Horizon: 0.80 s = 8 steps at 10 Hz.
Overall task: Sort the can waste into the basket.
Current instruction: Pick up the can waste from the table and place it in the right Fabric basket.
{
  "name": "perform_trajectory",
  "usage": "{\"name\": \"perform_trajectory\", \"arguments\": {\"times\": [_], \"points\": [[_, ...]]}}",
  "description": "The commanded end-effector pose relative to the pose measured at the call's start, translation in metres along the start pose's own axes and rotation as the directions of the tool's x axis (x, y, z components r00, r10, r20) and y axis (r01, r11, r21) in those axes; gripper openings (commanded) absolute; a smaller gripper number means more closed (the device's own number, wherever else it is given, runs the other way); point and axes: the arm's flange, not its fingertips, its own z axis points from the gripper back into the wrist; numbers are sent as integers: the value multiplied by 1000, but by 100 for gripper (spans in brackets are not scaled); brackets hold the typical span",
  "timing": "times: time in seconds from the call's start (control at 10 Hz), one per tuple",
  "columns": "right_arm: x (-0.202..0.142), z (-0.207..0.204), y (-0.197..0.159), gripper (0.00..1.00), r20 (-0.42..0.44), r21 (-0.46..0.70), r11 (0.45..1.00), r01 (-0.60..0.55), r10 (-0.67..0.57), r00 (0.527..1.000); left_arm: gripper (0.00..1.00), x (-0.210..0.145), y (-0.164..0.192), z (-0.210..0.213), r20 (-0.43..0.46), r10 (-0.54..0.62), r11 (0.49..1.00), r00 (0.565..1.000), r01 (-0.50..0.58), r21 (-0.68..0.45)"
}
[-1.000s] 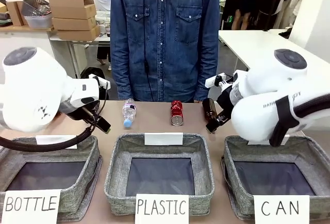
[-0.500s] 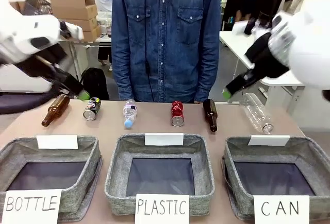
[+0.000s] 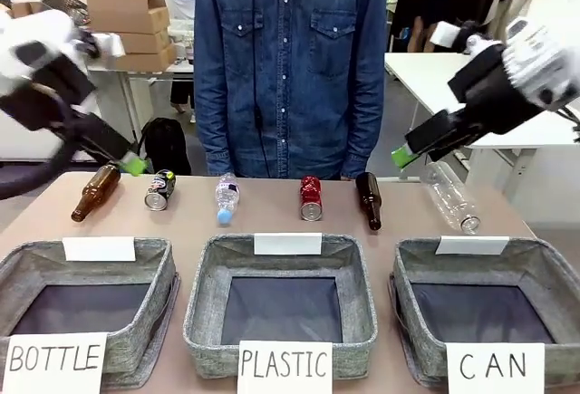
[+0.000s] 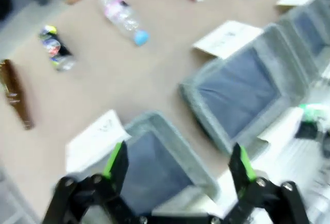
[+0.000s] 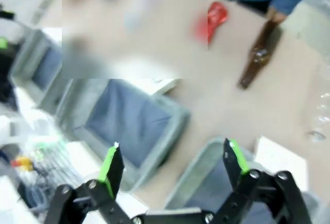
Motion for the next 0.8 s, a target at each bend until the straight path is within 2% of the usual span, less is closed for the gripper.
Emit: {"name": "perform_trajectory", "arguments": {"times": [0.0, 0.1, 0.3, 0.4, 0.5, 0.6, 0.7], "points": [[-15, 47, -37, 100, -139, 402, 785, 471, -457, 879, 100, -23, 47, 38, -24, 208, 896, 978, -201, -396], [-28, 66, -59, 100, -139, 554, 674, 489, -504, 852, 100, -35, 64, 53, 56, 317, 793, 947, -233, -562], [-60, 98, -107, 100, -44, 646, 558, 521, -654, 755, 100, -67, 93, 81, 210, 497, 711, 842, -256, -655], [-81, 114, -136, 100, 36, 656, 512, 555, -755, 654, 100, -92, 109, 96, 274, 599, 670, 753, -283, -687], [-97, 126, -151, 100, 114, 662, 500, 559, -804, 584, 100, -111, 118, 105, 311, 677, 632, 667, -310, -710], [-105, 134, -156, 100, 267, 618, 522, 588, -843, 468, 100, -119, 123, 107, 324, 725, 635, 607, -407, -657], [-107, 135, -151, 100, 514, 436, 612, 660, -771, 376, 100, -114, 122, 99, 274, 729, 668, 627, -565, -483]]}}
